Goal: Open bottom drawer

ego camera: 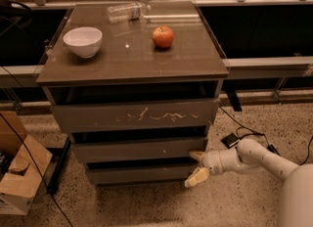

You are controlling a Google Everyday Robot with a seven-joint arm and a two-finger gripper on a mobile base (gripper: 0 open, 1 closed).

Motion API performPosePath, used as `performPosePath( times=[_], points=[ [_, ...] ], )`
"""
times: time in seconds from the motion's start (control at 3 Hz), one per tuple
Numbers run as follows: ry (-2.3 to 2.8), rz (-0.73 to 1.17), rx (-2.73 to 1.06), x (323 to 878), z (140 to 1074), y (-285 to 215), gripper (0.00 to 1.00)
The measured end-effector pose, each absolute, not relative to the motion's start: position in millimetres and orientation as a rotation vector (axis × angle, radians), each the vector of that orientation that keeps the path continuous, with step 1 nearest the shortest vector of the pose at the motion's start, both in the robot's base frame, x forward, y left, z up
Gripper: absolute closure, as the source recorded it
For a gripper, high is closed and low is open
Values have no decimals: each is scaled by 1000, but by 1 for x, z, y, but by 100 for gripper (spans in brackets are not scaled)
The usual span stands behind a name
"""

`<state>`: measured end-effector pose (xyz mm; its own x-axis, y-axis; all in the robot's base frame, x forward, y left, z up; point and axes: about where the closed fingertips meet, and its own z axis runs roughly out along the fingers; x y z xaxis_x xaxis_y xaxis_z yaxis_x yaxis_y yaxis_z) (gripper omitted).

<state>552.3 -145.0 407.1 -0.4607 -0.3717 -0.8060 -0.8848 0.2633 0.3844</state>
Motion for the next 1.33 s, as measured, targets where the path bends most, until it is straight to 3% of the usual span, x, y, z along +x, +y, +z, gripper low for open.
performPosePath(
  times=[0.67, 1.33],
  points=[
    [1996, 1111, -1205, 554, 373, -135, 0],
    [1937, 1221, -1250, 568, 300, -132, 0]
  ],
)
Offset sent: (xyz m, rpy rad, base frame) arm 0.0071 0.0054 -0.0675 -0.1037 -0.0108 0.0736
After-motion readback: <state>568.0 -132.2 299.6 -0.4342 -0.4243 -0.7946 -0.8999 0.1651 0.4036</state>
